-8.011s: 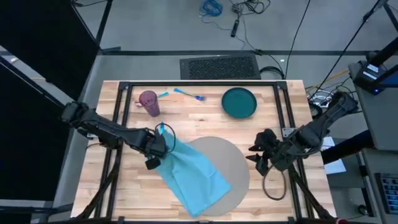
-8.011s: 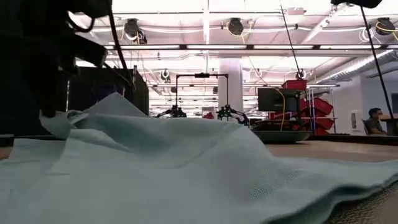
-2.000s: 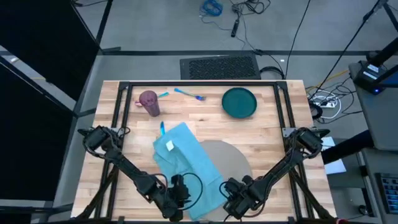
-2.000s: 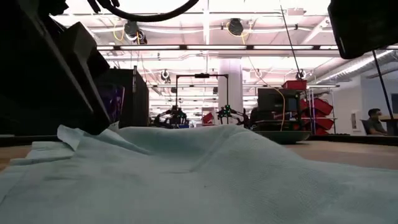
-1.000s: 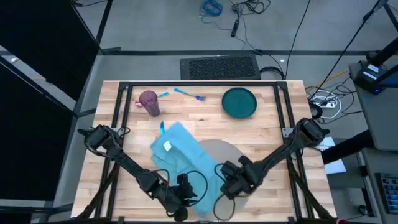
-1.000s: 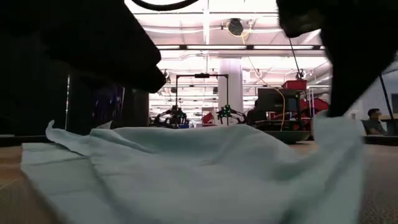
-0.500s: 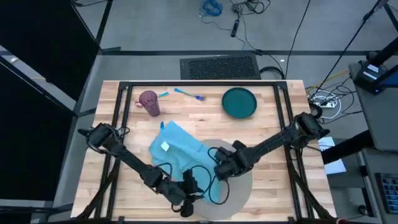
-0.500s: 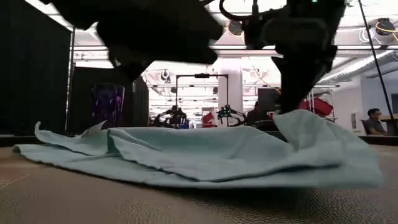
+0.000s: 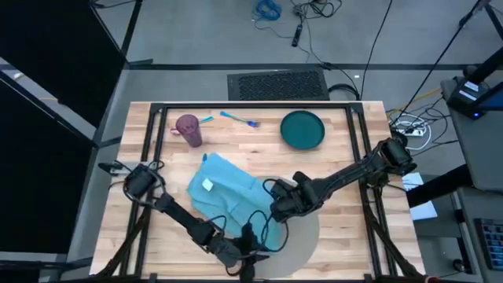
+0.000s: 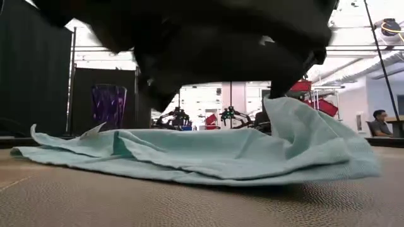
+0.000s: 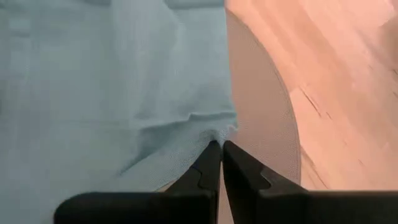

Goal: Set table place
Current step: Fold the blue napkin

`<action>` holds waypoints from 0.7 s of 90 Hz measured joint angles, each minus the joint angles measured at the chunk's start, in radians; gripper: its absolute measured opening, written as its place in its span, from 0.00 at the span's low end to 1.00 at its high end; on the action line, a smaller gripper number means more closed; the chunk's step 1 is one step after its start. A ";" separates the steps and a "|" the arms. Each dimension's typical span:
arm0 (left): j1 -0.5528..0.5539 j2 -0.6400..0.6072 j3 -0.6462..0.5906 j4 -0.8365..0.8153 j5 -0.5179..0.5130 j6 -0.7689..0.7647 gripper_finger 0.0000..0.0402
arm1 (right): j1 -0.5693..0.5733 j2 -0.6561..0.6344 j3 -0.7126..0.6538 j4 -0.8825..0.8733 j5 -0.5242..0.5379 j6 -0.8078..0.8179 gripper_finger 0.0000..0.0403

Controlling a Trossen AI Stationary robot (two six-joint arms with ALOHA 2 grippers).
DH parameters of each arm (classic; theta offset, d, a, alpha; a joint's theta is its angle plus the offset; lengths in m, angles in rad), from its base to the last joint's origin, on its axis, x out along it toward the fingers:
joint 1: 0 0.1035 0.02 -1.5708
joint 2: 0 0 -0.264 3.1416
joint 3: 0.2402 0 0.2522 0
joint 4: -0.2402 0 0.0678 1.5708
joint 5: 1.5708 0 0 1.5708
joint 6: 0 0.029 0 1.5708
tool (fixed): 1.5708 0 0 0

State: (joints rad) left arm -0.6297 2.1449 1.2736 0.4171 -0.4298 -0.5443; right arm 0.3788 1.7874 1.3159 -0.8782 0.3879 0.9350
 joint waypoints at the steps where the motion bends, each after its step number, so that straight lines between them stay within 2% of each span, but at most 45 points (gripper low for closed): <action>1: 0.001 0.004 0.010 -0.009 -0.003 0.008 0.21 | -0.001 0.000 0.000 0.003 0.000 -0.002 0.00; 19: 0.022 0.054 0.146 -0.272 -0.127 0.030 0.21 | -0.023 -0.010 0.000 0.046 0.003 -0.041 0.00; 39: 0.021 0.056 0.164 -0.270 -0.152 0.024 0.21 | -0.028 -0.016 0.000 0.042 -0.006 -0.061 0.00; 48: 0.026 0.056 0.164 -0.267 -0.151 -0.041 0.21 | -0.036 -0.016 0.000 0.041 -0.021 -0.066 0.00; 63: 0.038 0.056 0.164 -0.267 -0.113 -0.077 0.23 | -0.046 -0.016 0.000 0.043 -0.025 -0.076 0.00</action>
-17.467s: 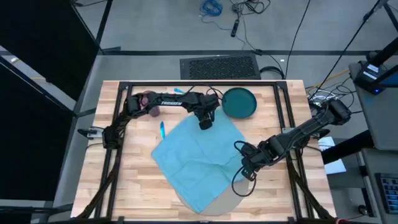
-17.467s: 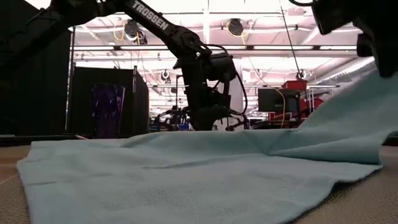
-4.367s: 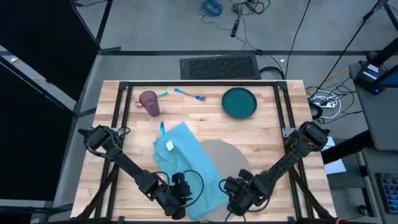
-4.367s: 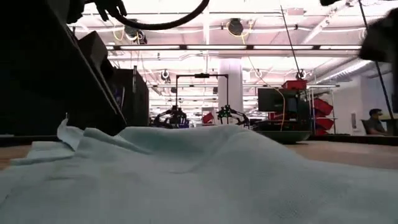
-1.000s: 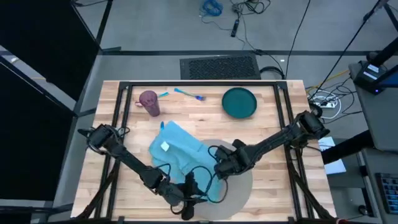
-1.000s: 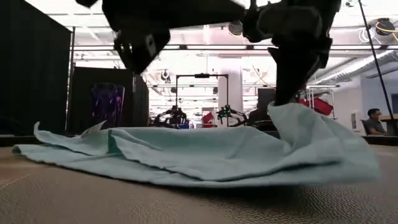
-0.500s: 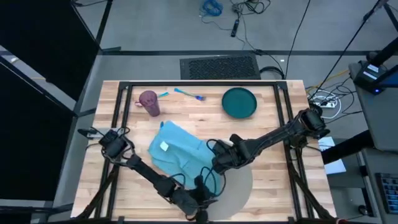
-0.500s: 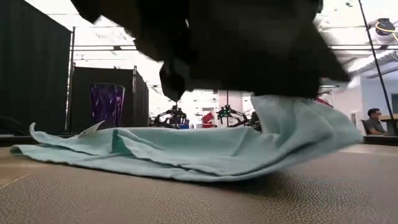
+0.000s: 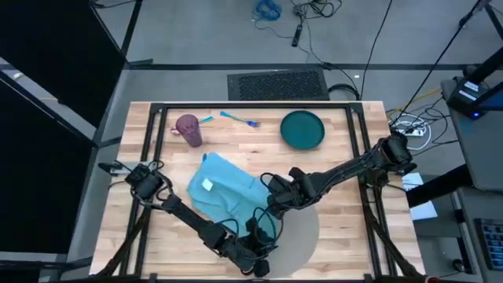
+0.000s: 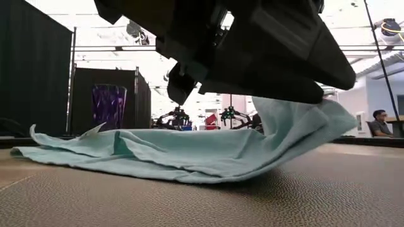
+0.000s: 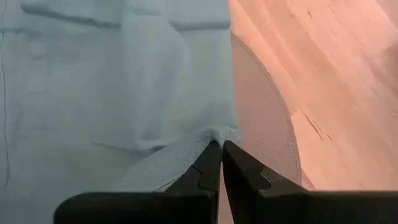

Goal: Set table place
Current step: Fold the blue napkin

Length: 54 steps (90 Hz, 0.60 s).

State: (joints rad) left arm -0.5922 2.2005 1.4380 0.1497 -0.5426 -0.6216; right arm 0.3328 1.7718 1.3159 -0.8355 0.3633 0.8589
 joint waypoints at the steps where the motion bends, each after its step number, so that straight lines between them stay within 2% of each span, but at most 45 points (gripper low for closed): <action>1: 0.001 0.000 0.000 0.000 0.001 0.000 0.23 | 0.000 0.000 0.000 0.000 0.000 0.000 0.00; 8: 0.005 0.000 0.000 0.011 0.024 0.001 0.29 | 0.000 0.000 0.000 0.004 -0.002 -0.001 0.00; 19: 0.009 0.000 0.000 0.047 0.056 0.082 0.35 | 0.000 0.000 0.000 0.011 -0.003 -0.008 0.00; 31: 0.022 0.000 0.000 0.050 0.039 0.153 0.36 | 0.000 0.000 0.000 0.010 -0.003 -0.011 0.00; 54: 0.033 0.000 0.000 0.052 0.037 0.136 0.36 | 0.000 0.000 0.000 0.010 -0.003 -0.019 0.00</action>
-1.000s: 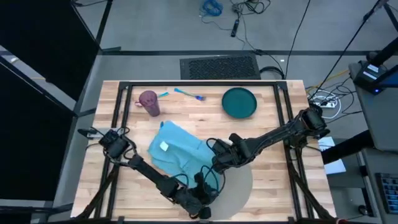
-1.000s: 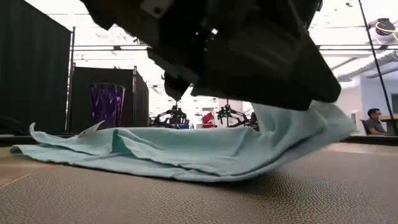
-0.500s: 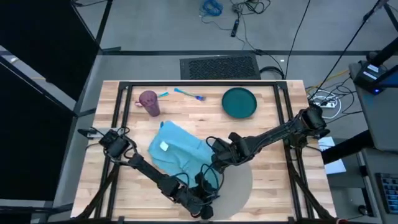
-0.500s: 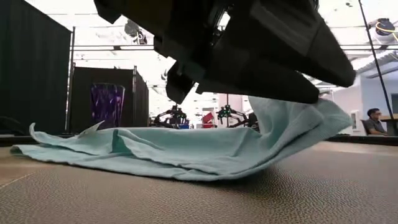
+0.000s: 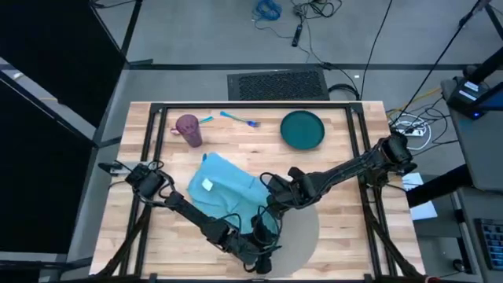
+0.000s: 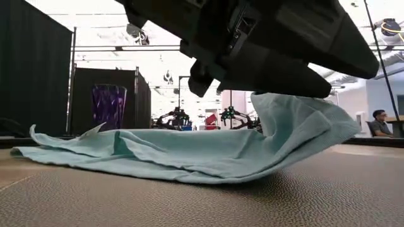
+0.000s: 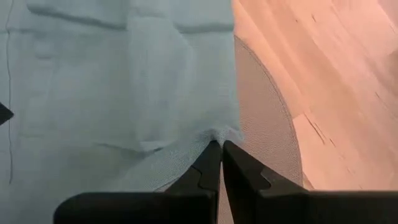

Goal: Set table place
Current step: Fold the blue napkin

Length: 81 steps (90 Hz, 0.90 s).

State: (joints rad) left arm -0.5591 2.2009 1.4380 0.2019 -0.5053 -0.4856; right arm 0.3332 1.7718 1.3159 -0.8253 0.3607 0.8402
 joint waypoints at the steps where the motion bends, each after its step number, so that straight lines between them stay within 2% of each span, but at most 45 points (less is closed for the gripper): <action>1: 0.000 0.000 0.000 0.000 0.000 -0.001 0.36 | 0.000 0.000 0.000 0.000 0.000 0.000 0.00; 42: 0.023 0.001 0.000 0.002 0.008 -0.008 0.36 | 0.000 0.000 0.000 0.007 0.000 -0.008 0.00; 63: 0.033 0.001 0.000 -0.004 0.008 -0.164 0.36 | 0.000 0.001 0.000 0.012 -0.015 -0.015 0.00; 74: 0.032 0.001 0.000 -0.003 -0.003 -0.156 0.35 | 0.000 0.001 0.000 0.013 -0.019 -0.019 0.00; 81: 0.015 -0.001 0.015 -0.008 -0.045 -0.088 0.34 | -0.003 0.001 0.000 0.015 -0.021 -0.023 0.00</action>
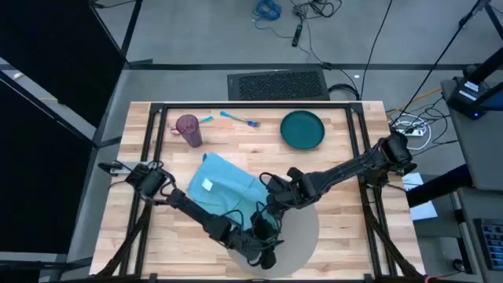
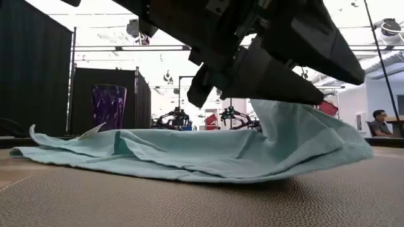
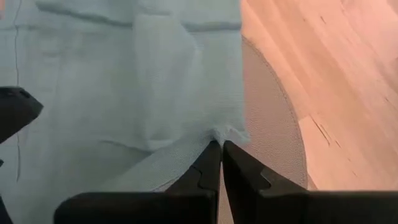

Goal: Set table place
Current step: Fold the blue napkin

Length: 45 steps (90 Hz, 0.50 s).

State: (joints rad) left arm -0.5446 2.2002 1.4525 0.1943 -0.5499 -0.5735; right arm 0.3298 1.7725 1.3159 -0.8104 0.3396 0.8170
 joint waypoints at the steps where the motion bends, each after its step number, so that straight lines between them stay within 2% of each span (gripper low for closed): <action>1: -0.003 0.000 0.004 0.000 -0.007 0.010 0.34 | -0.001 0.000 0.000 0.000 -0.001 0.000 0.00; 8: -0.031 -0.003 0.039 -0.013 -0.064 0.066 0.32 | -0.002 0.000 0.000 0.000 -0.004 -0.004 0.00; 17: -0.057 -0.005 0.087 -0.109 -0.117 0.080 0.30 | -0.003 0.000 0.000 0.000 -0.004 -0.005 0.00; 27: -0.051 -0.002 0.111 -0.205 -0.121 -0.006 0.29 | -0.003 0.000 0.000 0.003 -0.004 -0.005 0.00; 45: -0.022 0.002 0.111 -0.234 -0.058 -0.067 0.29 | -0.004 0.000 0.000 0.022 -0.007 -0.006 0.00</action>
State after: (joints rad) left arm -0.5668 2.2021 1.5635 -0.0400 -0.6079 -0.6406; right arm 0.3260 1.7725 1.3159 -0.7887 0.3322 0.8111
